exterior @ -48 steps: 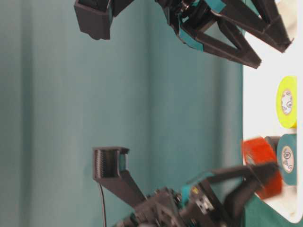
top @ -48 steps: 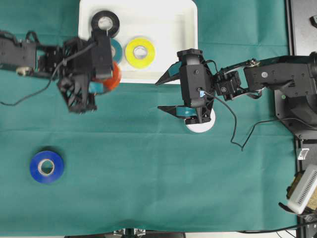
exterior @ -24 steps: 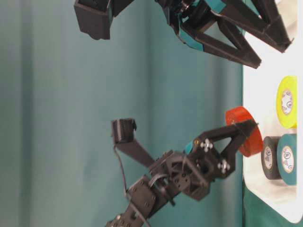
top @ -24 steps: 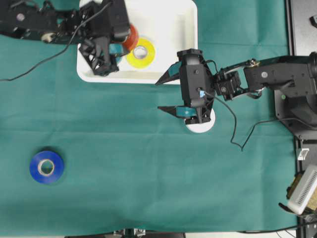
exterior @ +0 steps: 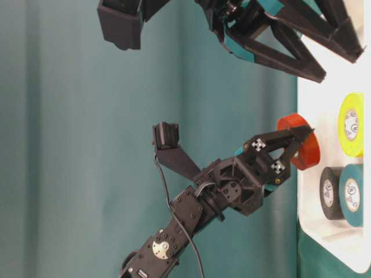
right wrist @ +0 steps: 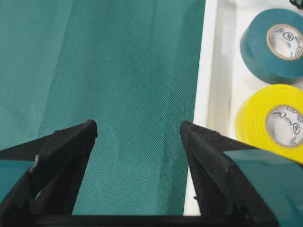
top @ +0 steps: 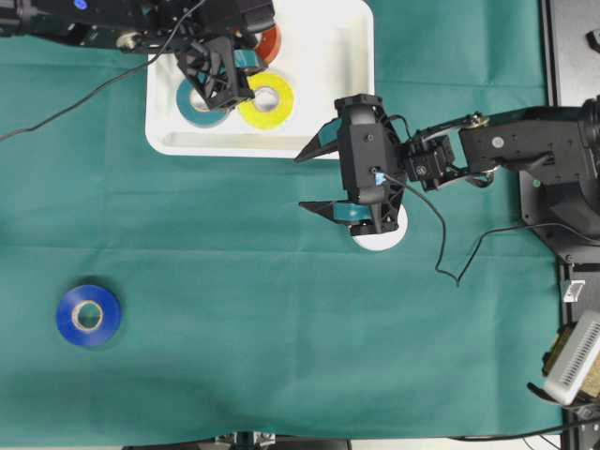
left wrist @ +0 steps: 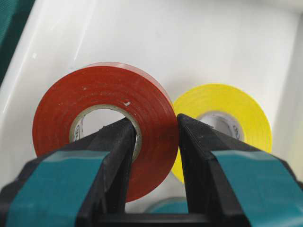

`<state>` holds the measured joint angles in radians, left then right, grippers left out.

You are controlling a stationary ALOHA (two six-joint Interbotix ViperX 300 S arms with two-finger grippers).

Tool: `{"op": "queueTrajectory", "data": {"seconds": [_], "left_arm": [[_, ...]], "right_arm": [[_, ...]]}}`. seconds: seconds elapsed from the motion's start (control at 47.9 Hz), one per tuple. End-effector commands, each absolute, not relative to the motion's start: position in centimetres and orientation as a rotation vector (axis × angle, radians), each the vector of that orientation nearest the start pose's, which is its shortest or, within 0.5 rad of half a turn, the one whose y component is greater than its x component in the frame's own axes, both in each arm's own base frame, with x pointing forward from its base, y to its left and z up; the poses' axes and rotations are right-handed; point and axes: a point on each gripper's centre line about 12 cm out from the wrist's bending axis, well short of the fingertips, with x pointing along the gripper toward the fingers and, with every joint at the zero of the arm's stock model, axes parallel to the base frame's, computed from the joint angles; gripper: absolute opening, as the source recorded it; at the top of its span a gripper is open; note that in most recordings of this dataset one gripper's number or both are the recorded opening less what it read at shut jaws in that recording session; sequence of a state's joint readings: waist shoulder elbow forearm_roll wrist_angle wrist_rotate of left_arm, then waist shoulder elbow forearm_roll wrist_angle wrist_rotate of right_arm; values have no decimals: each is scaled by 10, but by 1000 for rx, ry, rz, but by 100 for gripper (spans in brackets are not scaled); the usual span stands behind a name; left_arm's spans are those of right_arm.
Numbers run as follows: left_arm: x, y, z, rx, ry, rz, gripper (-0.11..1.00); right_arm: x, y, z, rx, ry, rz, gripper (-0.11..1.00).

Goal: Put the tape alternately from left to right into the white case.
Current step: 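Lift the red roll and carry it into the white tray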

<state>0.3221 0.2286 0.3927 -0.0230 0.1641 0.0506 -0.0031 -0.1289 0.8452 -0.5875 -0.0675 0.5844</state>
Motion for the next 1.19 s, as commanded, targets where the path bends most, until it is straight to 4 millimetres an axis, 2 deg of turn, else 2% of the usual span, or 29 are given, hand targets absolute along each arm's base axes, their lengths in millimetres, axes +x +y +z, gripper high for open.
{"op": "queueTrajectory", "data": {"seconds": [0.0,0.271,0.668,0.772,0.939,1.169], "left_arm": [[438,147,165,-93,726,297,-3],[437,154,166,-97,718,311,-3],[436,151,163,-55,732,289,-2],[437,148,163,-34,738,277,14],[435,148,162,-28,742,274,57],[432,146,162,-30,744,273,56]], "right_arm": [[343,5,168,10,638,41,73],[343,4,169,10,637,39,73],[343,5,169,9,639,39,73],[343,5,169,9,639,39,73],[343,5,169,9,639,39,73],[344,5,170,9,636,39,73]]}}
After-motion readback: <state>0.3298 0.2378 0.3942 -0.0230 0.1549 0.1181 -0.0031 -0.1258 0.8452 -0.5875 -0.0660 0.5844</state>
